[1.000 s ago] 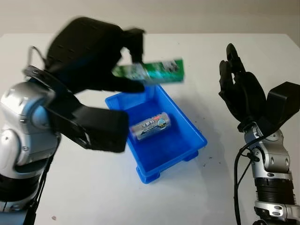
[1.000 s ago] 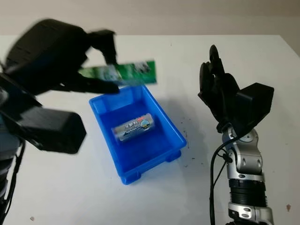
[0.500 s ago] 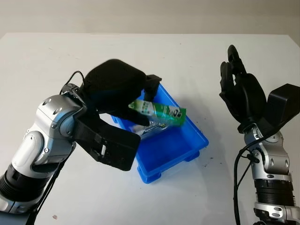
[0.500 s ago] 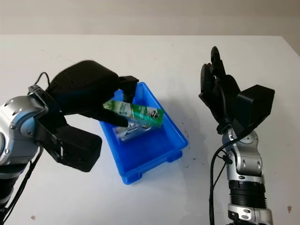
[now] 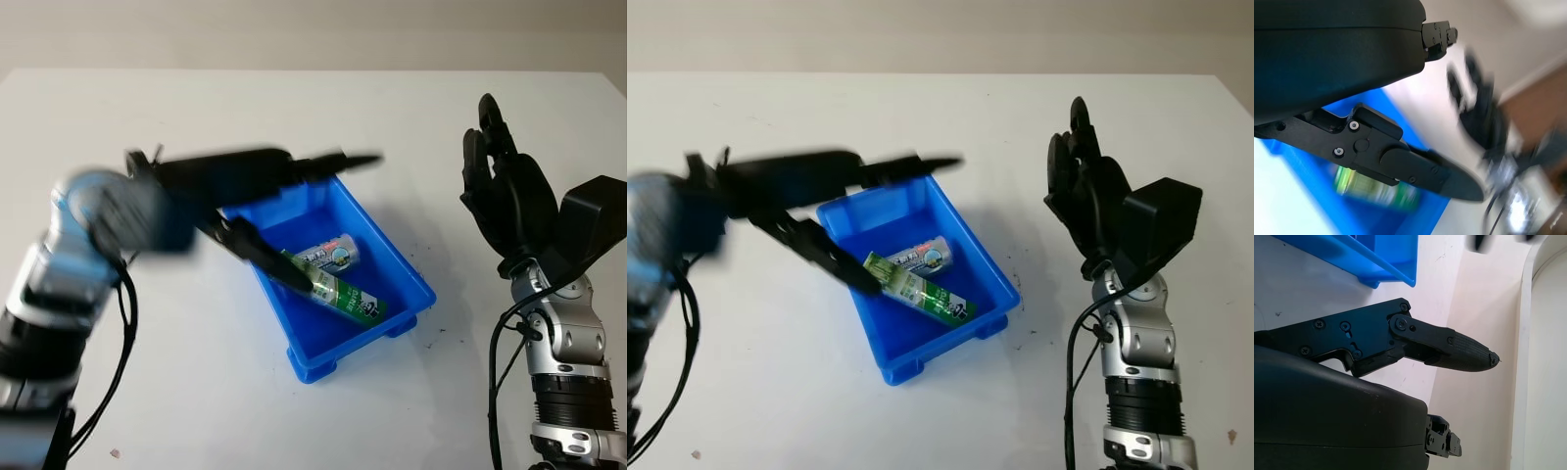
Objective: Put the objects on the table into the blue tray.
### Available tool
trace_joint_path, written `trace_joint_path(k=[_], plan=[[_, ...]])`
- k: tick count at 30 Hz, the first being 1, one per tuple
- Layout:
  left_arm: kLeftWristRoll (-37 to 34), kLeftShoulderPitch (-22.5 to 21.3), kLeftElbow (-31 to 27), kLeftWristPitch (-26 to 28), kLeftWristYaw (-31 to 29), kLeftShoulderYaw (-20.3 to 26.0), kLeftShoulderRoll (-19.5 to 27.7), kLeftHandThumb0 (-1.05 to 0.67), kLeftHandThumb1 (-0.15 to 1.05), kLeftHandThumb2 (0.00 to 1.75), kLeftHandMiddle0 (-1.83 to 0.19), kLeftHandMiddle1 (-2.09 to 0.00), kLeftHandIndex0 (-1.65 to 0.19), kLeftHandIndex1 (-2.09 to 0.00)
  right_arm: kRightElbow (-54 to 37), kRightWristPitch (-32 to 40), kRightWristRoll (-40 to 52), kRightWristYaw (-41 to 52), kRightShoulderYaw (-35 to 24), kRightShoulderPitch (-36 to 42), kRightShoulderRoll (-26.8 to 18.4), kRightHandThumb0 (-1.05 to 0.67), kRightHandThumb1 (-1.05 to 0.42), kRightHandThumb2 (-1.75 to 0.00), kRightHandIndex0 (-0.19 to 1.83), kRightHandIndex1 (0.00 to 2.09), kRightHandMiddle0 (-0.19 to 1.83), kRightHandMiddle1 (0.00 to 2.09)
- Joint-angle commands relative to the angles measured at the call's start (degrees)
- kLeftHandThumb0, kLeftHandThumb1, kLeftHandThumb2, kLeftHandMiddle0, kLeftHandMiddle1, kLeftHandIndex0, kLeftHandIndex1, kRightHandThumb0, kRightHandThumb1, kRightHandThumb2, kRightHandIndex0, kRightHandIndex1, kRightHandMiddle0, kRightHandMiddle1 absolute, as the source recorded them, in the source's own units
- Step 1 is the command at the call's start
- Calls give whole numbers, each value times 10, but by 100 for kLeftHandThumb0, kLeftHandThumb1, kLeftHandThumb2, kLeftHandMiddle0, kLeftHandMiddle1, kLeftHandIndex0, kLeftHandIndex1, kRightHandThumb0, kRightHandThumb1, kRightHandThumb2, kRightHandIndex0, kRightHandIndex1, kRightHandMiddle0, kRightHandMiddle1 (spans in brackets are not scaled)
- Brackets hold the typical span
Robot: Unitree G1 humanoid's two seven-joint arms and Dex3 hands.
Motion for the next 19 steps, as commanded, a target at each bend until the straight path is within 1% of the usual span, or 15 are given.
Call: trace_joint_path(k=[1,3,6,8,11,13,19], plan=[[-12,7,14,-2,52,33,-20,-99,104,57,19,0,19,0,6,-11,0,3,1,-6,3,-71,-105,-67,-19,0,-19,0],[-16,26,23,1,126,63,-45,-96,105,63,19,0,19,0,8,-12,-1,3,2,-8,2,-71,-105,-68,-19,0,-19,0],[-12,56,37,-32,233,99,-87,-87,105,66,19,0,19,0,12,-13,0,2,2,-12,4,-71,-105,-67,-19,0,-19,0],[-5,73,49,-58,282,109,-104,-81,105,69,19,0,19,0,18,-16,-2,-1,3,-16,7,-72,-105,-67,-19,0,-19,0],[-2,96,75,-82,328,118,-117,-74,105,72,19,0,19,0,26,-19,-2,-2,4,-21,10,-71,-105,-67,-19,0,-19,0],[9,111,92,-94,356,120,-121,-75,105,71,19,0,19,0,29,-19,-2,1,7,-25,10,-71,-105,-68,-19,0,-19,0],[-1,154,76,-95,396,117,-151,-76,105,65,19,0,19,0,45,-34,-1,9,13,-36,14,-69,-105,-72,-19,0,-19,0]])
